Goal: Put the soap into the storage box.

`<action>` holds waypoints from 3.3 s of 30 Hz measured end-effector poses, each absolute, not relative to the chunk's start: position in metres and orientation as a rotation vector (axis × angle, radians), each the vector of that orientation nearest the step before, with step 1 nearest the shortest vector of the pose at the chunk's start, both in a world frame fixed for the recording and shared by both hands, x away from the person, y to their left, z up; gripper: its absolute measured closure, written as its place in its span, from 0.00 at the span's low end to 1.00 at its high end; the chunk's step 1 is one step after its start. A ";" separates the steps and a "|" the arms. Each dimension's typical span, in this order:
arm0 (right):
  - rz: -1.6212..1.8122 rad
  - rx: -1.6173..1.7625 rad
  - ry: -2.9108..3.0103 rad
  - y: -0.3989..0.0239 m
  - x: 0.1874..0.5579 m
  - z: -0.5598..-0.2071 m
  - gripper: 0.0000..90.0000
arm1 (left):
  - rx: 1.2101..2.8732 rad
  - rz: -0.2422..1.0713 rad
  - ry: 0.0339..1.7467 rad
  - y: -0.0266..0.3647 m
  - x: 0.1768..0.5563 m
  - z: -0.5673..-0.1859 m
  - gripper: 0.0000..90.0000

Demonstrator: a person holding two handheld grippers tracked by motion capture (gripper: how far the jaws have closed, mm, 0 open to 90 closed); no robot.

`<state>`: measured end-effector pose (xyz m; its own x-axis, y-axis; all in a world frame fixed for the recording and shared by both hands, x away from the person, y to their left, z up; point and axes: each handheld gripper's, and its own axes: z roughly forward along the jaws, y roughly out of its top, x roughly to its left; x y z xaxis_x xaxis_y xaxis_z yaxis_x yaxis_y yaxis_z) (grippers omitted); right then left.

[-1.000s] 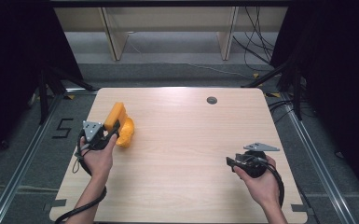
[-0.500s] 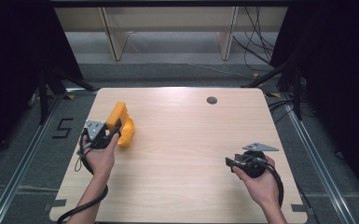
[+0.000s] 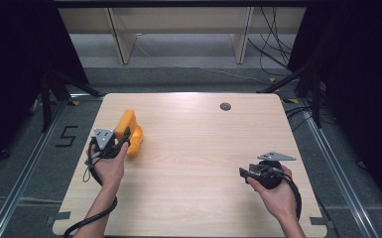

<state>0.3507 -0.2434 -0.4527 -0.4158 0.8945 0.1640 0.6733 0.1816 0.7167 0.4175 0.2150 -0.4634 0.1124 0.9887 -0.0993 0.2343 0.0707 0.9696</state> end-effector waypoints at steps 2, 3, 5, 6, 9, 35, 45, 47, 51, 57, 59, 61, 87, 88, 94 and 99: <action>1.072 1.496 2.169 -0.243 0.351 -0.452 0.60 | 1.356 0.937 1.326 0.214 0.418 -0.466 0.67; 1.072 1.493 2.169 -0.243 0.351 -0.453 0.60 | 1.368 0.940 1.323 0.214 0.418 -0.467 0.67; 1.072 1.492 2.170 -0.243 0.351 -0.453 0.60 | 1.363 0.944 1.328 0.214 0.419 -0.470 0.67; 1.072 1.491 2.171 -0.243 0.351 -0.453 0.60 | 1.363 0.944 1.333 0.214 0.420 -0.470 0.67; 1.073 1.494 2.169 -0.243 0.351 -0.453 0.60 | 1.355 0.952 1.339 0.215 0.422 -0.472 0.67; 1.055 1.511 2.188 -0.241 0.351 -0.454 0.60 | 1.373 0.957 1.344 0.212 0.425 -0.495 0.67; 1.051 1.503 2.193 -0.241 0.351 -0.454 0.60 | 1.382 0.943 1.340 0.214 0.425 -0.504 0.67; 1.070 1.503 2.195 -0.240 0.351 -0.455 0.60 | 1.375 0.939 1.347 0.214 0.425 -0.504 0.67; 1.066 1.508 2.199 -0.240 0.350 -0.455 0.60 | 1.377 0.939 1.343 0.214 0.424 -0.505 0.67; 1.075 1.542 2.183 -0.237 0.349 -0.455 0.60 | 1.379 0.922 1.347 0.216 0.424 -0.506 0.67; 1.072 1.538 2.183 -0.237 0.349 -0.455 0.60 | 1.381 0.913 1.351 0.216 0.425 -0.505 0.66; 1.076 1.545 2.183 -0.237 0.349 -0.455 0.59 | 1.393 0.905 1.361 0.217 0.426 -0.504 0.66; 1.018 1.557 2.214 -0.240 0.349 -0.455 0.58 | 1.829 0.565 1.589 0.240 0.441 -0.430 0.27; 1.033 1.561 2.205 -0.240 0.349 -0.455 0.58 | 1.845 0.556 1.590 0.240 0.442 -0.429 0.27; 1.065 1.517 2.213 -0.242 0.351 -0.458 0.58 | 1.939 0.509 1.519 0.248 0.438 -0.418 0.27; 1.025 1.568 2.205 -0.239 0.349 -0.455 0.57 | 1.970 0.446 1.477 0.254 0.426 -0.421 0.27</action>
<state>0.3492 -0.2395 -0.4553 -0.3913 0.9003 0.1908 0.7260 0.1745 0.6651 0.4262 0.2543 -0.4214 0.3150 0.9439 -0.0992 0.7314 -0.1748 0.6592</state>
